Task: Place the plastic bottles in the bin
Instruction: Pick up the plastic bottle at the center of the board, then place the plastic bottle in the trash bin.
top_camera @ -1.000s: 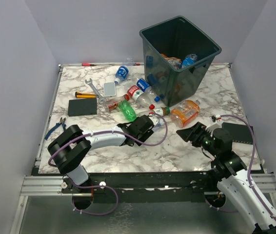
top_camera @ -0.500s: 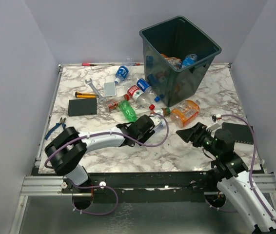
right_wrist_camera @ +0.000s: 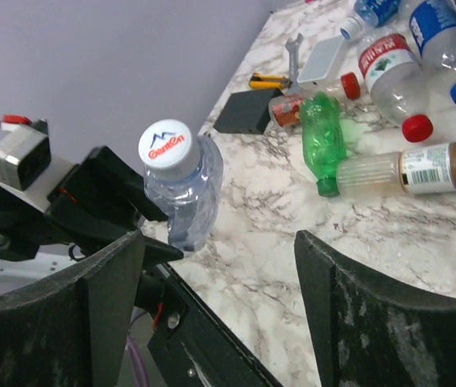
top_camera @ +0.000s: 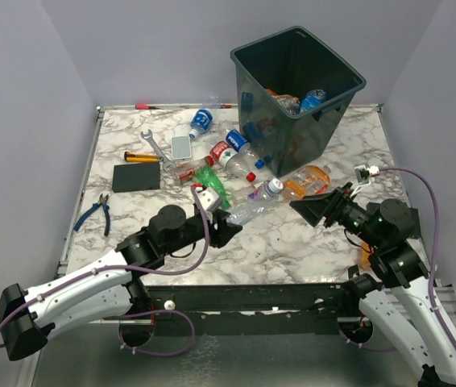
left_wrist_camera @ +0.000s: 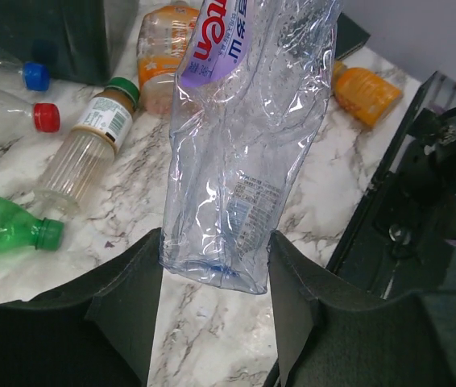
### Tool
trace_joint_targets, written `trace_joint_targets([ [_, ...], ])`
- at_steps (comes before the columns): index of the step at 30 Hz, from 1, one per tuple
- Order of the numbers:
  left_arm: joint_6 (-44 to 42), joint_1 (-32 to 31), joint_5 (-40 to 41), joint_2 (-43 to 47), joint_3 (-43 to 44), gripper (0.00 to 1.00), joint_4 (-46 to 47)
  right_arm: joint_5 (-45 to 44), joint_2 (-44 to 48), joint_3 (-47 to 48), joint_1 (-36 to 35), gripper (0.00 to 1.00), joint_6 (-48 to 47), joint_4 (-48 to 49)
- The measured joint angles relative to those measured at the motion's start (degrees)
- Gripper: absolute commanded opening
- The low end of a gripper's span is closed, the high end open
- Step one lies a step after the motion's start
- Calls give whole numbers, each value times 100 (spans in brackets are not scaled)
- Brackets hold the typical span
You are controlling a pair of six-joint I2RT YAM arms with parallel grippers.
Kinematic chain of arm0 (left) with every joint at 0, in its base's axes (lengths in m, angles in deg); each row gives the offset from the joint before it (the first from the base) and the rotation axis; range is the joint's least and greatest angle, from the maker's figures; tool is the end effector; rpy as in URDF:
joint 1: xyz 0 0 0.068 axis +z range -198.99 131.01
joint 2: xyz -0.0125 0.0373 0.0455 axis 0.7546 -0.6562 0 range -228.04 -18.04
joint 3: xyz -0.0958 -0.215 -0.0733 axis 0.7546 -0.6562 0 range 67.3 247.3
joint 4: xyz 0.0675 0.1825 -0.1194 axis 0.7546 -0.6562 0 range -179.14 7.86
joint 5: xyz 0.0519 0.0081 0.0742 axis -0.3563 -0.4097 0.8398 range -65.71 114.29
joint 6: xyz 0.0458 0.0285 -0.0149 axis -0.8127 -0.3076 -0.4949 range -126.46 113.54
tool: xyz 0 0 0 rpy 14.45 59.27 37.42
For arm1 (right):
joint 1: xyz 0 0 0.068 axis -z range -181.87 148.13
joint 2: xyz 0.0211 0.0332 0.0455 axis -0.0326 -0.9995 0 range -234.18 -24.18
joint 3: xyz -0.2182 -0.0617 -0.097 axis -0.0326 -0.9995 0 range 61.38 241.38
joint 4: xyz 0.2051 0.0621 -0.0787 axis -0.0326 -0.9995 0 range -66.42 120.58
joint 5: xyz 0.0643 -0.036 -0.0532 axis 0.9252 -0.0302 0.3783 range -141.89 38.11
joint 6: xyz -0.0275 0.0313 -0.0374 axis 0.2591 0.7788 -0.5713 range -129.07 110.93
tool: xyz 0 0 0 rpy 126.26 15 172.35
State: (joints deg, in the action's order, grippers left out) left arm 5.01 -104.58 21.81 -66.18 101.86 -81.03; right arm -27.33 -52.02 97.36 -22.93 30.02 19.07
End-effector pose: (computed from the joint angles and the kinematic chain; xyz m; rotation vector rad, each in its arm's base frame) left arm 0.1058 -0.1571 0.2747 0.7345 1.7255 -0.8656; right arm 0.1045 0.0574 0.3067 -0.0791 1.7513 1.1350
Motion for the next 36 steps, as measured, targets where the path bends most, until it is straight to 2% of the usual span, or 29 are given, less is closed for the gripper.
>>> trace_joint_targets([
  [5,509,0,-227,680,-662,2,341,0,17,-151,-28,93,295,782],
  [8,710,0,-275,907,-859,2,470,7,-289,-46,-125,94,393,1248],
  [10,815,0,-291,1021,-933,2,544,-149,-686,203,-485,94,330,1362],
  [13,918,0,-293,1108,-964,2,678,-778,-1241,623,-1558,91,63,1370],
  [16,977,2,-286,1134,-977,2,717,-1711,-1755,973,-2653,84,-286,1394],
  [18,1016,2,-282,1137,-1016,2,675,-2199,-1954,1091,-3005,80,-404,1460],
  [25,1047,-2,-267,1296,-1032,2,706,-3182,-2225,992,-3215,70,-455,1541],
  [27,1049,-2,-264,1351,-1032,2,710,-3307,-2310,992,-3226,60,-446,1576],
  [29,1047,-4,-267,1375,-1032,3,713,-3377,-2406,994,-3226,44,-463,1593],
  [30,1045,-2,-269,1375,-1032,8,713,-3416,-2455,997,-3226,35,-463,1593],
  [31,1047,-2,-262,1377,-1032,19,704,-3438,-2490,997,-3226,28,-466,1600],
  [34,1047,0,-256,1377,-1032,66,693,-3445,-2507,997,-3226,6,-448,1626],
  [35,1045,2,-260,1386,-1032,78,695,-3429,-2496,997,-3226,1,-476,1635],
  [36,1012,2,-262,1394,-1032,87,693,-3423,-2496,1008,-3226,1,-470,1631],
])
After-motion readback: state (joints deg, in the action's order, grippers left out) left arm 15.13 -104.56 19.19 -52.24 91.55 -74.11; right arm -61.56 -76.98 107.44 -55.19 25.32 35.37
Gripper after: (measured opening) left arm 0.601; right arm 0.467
